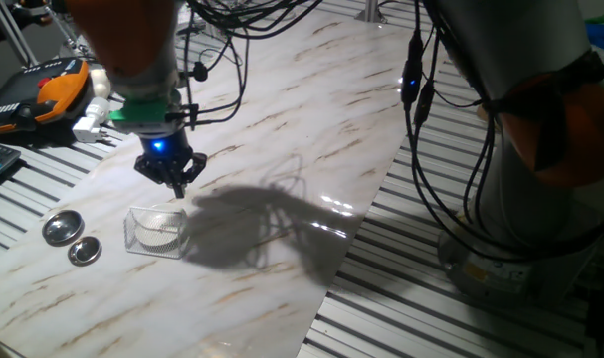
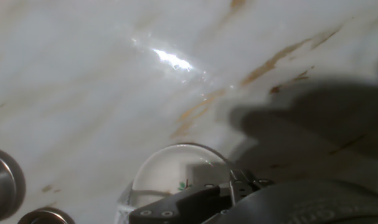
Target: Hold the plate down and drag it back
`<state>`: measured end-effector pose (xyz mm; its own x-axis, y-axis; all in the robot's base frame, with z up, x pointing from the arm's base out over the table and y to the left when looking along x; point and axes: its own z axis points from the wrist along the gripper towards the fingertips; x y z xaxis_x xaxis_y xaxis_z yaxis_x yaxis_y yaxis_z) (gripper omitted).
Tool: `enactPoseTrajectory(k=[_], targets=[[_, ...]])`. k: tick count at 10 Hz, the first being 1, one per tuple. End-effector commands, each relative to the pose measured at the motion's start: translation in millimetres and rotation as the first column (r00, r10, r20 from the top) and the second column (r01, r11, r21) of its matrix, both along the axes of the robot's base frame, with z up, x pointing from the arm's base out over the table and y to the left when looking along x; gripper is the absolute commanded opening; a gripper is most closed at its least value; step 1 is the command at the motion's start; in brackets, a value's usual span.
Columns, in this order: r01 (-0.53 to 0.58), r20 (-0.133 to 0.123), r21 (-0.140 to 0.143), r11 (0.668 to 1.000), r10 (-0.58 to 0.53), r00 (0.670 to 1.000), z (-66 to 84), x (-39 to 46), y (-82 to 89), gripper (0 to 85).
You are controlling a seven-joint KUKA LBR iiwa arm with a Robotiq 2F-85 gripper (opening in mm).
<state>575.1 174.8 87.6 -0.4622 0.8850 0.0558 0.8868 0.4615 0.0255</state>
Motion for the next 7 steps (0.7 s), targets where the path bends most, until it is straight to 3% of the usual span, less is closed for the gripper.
enactPoseTrajectory(k=[1, 7], targets=[[0.003, -0.001, 0.000, 1.000, -0.003, 1.000, -2.0, 1.1, 1.4, 0.0], [0.000, 0.008, -0.005, 1.000, 0.000, 1.000, -19.5, 10.0, 7.6, 0.0]])
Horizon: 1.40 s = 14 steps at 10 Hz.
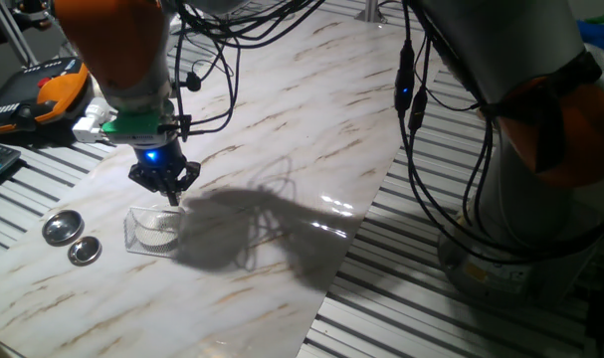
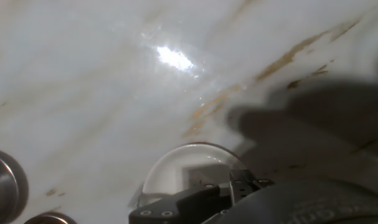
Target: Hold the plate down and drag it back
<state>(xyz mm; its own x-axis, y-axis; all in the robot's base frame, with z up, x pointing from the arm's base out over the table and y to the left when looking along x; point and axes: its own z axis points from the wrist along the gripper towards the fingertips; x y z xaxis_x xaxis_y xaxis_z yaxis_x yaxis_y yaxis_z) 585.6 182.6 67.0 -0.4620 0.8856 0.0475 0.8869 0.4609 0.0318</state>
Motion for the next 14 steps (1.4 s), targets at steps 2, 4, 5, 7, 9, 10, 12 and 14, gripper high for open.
enactPoseTrajectory(k=[2, 4, 5, 7, 9, 10, 12, 14], targets=[[0.007, 0.000, -0.003, 1.000, -0.007, 1.000, -3.4, 2.1, 1.4, 0.0], [0.012, -0.002, -0.006, 1.000, -0.012, 1.000, -3.1, 4.9, 2.9, 0.0], [0.013, -0.004, -0.006, 1.000, -0.013, 1.000, -2.3, 6.2, 3.7, 0.0], [0.016, -0.007, -0.003, 1.000, -0.016, 1.000, -1.6, 7.8, 5.3, 0.0], [-0.004, 0.002, -0.009, 1.000, 0.004, 1.000, -1.6, 7.8, 5.3, 0.0], [-0.014, -0.002, -0.019, 1.000, 0.014, 1.000, -1.6, 7.8, 5.3, 0.0], [-0.028, -0.025, -0.010, 1.000, 0.028, 0.999, -1.6, 7.8, 5.3, 0.0], [-0.027, -0.013, -0.018, 0.999, 0.027, 1.000, -1.6, 7.8, 5.3, 0.0]])
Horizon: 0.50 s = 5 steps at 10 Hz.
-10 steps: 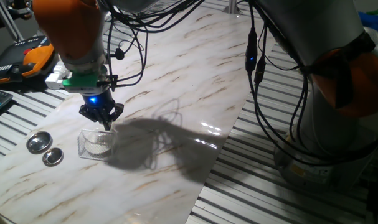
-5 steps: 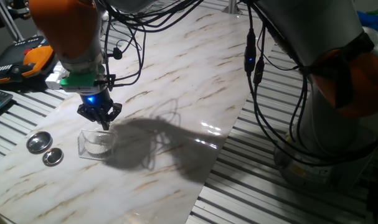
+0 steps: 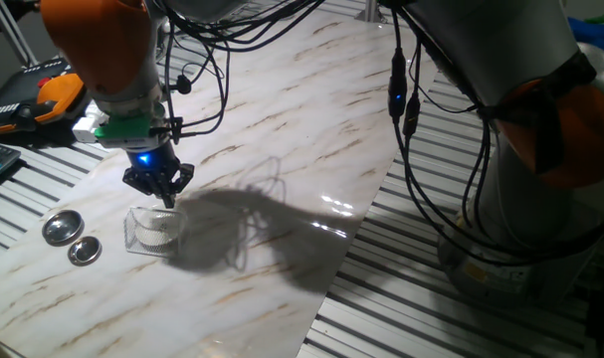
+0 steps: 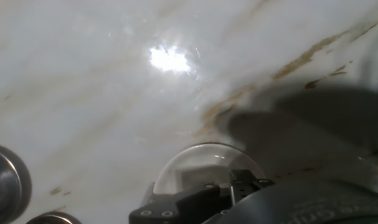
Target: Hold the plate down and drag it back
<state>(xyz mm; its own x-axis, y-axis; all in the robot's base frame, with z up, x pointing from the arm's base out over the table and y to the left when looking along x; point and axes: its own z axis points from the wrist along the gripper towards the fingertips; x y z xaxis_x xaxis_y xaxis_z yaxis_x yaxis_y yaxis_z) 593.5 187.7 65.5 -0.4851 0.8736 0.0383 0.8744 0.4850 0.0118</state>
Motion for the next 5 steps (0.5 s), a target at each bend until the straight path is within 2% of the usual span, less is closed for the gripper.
enactPoseTrajectory(k=[1, 2, 3, 5], targets=[[0.001, 0.004, -0.012, 1.000, -0.001, 1.000, -0.1, -0.1, 0.2, 0.0], [-0.006, 0.003, -0.027, 1.000, 0.006, 1.000, -0.1, -0.1, 0.2, 0.0], [-0.011, 0.003, -0.005, 1.000, 0.011, 1.000, -0.1, -0.1, 0.2, 0.0], [-0.022, -0.005, -0.005, 1.000, 0.022, 1.000, 2.7, 5.4, -0.3, 0.0]])
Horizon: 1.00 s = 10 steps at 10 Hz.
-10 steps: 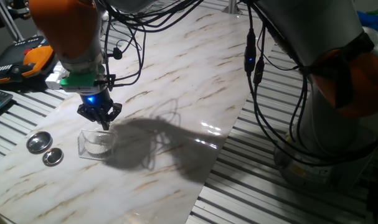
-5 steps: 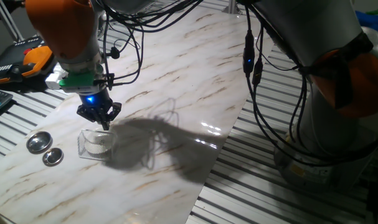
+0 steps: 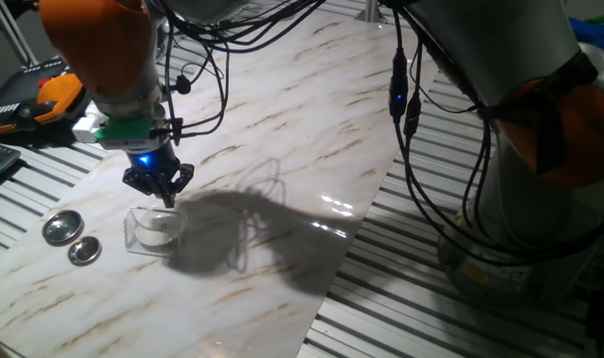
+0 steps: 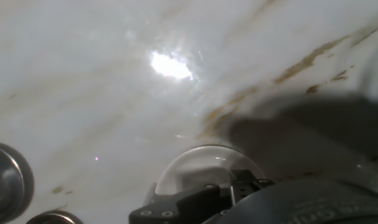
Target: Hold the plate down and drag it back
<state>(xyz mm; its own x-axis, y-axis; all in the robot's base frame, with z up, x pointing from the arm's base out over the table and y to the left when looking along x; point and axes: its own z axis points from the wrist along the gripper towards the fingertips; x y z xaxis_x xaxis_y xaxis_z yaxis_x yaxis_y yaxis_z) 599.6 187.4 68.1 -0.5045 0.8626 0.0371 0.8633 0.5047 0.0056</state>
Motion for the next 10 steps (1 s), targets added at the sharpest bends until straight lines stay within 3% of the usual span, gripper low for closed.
enactPoseTrajectory(k=[1, 2, 6, 8, 10], targets=[[-0.001, -0.003, 0.007, 1.000, 0.001, 1.000, -1.1, 2.3, 1.2, 0.0], [0.000, -0.004, 0.005, 1.000, 0.000, 1.000, -3.1, 2.8, 2.6, 0.0], [0.011, -0.010, 0.042, 0.999, -0.011, 1.000, -10.1, 4.8, 6.3, 0.0], [0.056, 0.001, 0.034, 0.998, -0.056, 0.998, -15.5, 4.7, 11.7, 0.0], [0.088, 0.007, 0.043, 0.995, -0.089, 0.996, -14.9, 3.5, 13.9, 0.0]])
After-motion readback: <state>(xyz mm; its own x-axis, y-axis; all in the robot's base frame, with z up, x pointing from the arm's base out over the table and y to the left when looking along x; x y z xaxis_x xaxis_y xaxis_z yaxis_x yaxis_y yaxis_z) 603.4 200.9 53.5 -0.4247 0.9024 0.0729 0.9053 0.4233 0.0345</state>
